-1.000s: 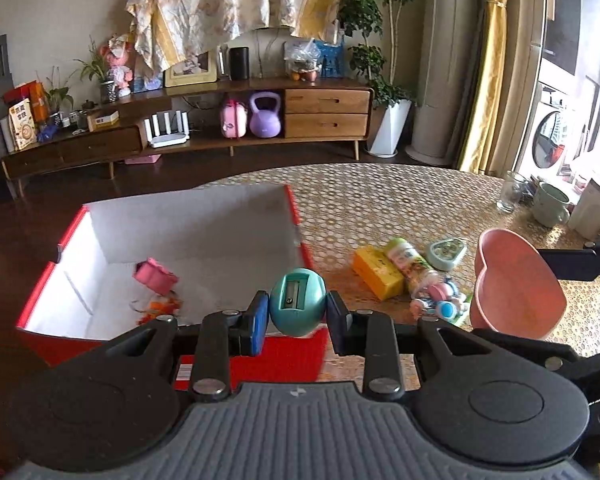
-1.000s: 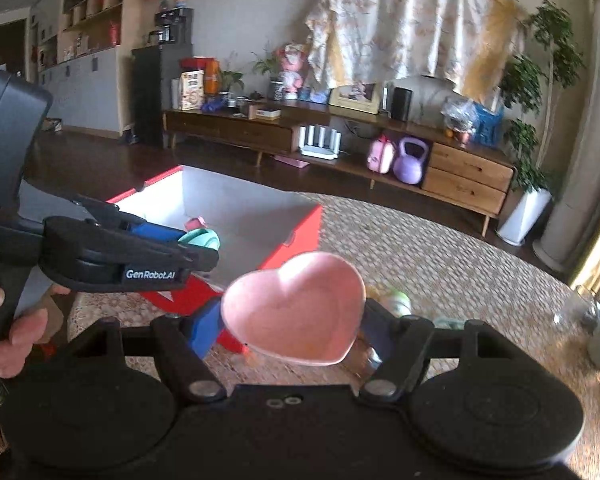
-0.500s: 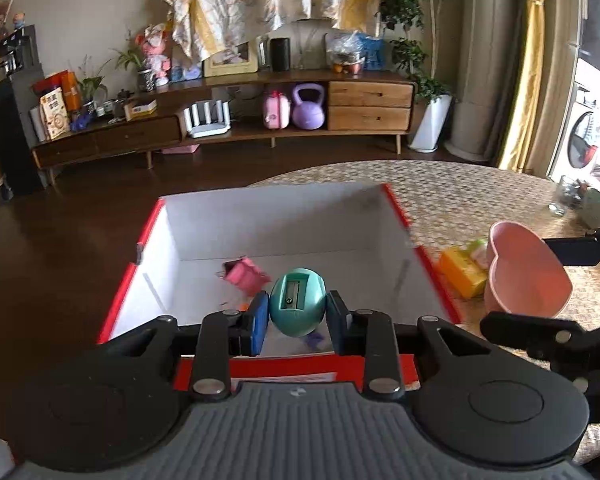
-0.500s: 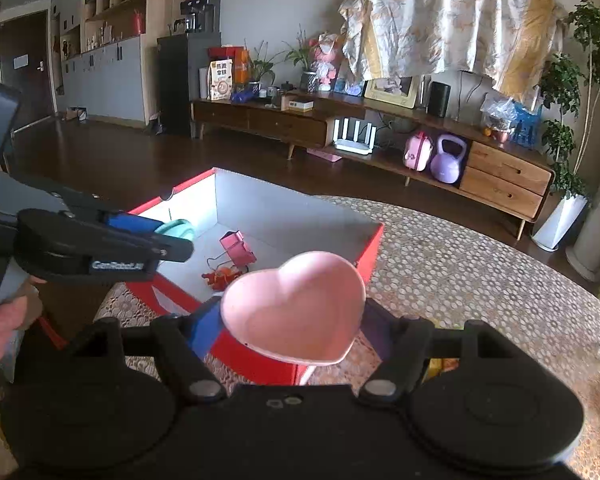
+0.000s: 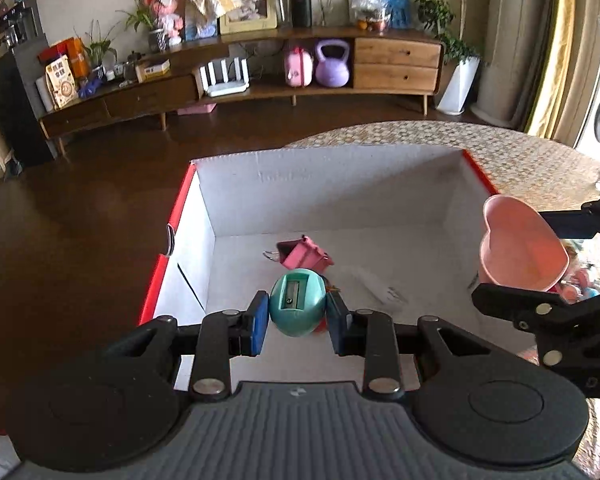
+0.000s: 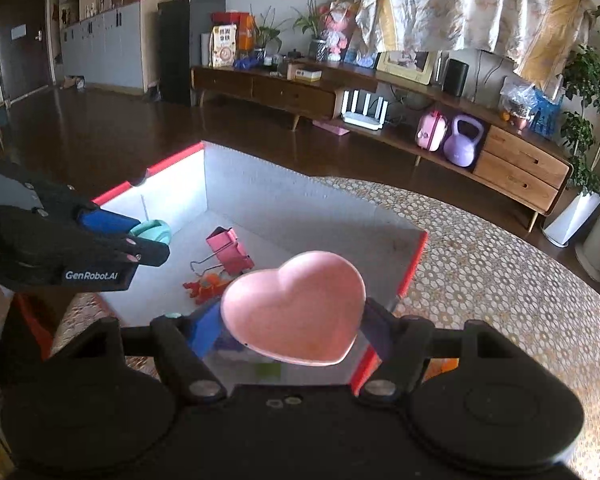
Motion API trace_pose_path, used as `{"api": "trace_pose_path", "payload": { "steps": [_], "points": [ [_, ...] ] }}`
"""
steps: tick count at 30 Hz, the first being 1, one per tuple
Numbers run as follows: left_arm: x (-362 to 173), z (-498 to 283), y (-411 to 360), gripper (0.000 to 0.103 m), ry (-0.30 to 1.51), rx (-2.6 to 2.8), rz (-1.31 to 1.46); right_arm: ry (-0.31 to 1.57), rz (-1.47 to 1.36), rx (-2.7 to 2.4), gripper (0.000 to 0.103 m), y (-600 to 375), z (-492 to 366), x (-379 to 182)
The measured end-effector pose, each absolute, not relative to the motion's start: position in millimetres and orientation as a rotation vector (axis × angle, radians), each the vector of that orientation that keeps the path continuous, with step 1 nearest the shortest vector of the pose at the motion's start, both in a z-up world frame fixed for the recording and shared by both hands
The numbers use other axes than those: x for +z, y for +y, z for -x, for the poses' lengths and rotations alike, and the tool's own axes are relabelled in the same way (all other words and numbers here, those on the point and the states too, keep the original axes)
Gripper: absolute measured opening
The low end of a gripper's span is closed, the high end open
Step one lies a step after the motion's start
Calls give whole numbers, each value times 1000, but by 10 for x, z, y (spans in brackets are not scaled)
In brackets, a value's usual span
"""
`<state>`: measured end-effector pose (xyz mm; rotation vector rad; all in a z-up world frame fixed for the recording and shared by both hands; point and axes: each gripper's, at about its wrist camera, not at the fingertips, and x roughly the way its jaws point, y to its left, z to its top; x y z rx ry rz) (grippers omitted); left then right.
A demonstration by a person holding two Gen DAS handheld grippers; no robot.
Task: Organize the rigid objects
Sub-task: 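Lift the heart dish and teal gadget and carry both toward the red box, then lower both items into the red box and open both tools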
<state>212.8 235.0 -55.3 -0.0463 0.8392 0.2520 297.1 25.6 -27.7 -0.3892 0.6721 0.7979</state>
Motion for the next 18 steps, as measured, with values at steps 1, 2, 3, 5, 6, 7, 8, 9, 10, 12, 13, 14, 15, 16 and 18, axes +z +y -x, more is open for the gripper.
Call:
{"api": "trace_pose_path", "payload": {
  "steps": [1,2,3,5,6,7,8,9,10,12,13,14,15,16,18],
  "points": [
    [-576,-2177,2372,30,854,250,42,676,398,803,73,301,-3003,-306],
    [-602,-2231,2399,30,867,249,40,678,410,802,73,345,-3035,-339],
    [-628,-2277,2418,30,878,247,34,682,423,799,73,388,-3064,-374],
    [-675,-2388,2430,30,911,234,18,706,425,798,73,456,-3146,-436],
    [-694,-2437,2437,30,926,229,14,721,421,795,73,487,-3186,-462],
    [-717,-2487,2443,30,940,225,11,734,420,792,73,515,-3223,-485],
    [-747,-2535,2450,30,955,226,7,748,420,791,73,546,-3254,-508],
    [-772,-2576,2455,30,967,227,5,760,426,792,73,576,-3275,-533],
    [-798,-2615,2460,30,980,224,5,769,436,794,73,609,-3287,-558],
    [-861,-2672,2483,30,1009,221,14,787,457,797,73,661,-3303,-609],
    [-884,-2698,2492,30,1022,219,19,795,468,798,73,673,-3316,-630],
    [-911,-2722,2504,30,1034,217,25,800,479,795,73,689,-3322,-651],
    [-930,-2740,2525,30,1043,216,32,803,483,794,73,703,-3335,-664],
    [-949,-2758,2532,30,1053,213,38,812,484,796,73,713,-3343,-675],
    [-979,-2789,2531,30,1075,203,50,826,488,796,73,737,-3361,-676]
  ]
}}
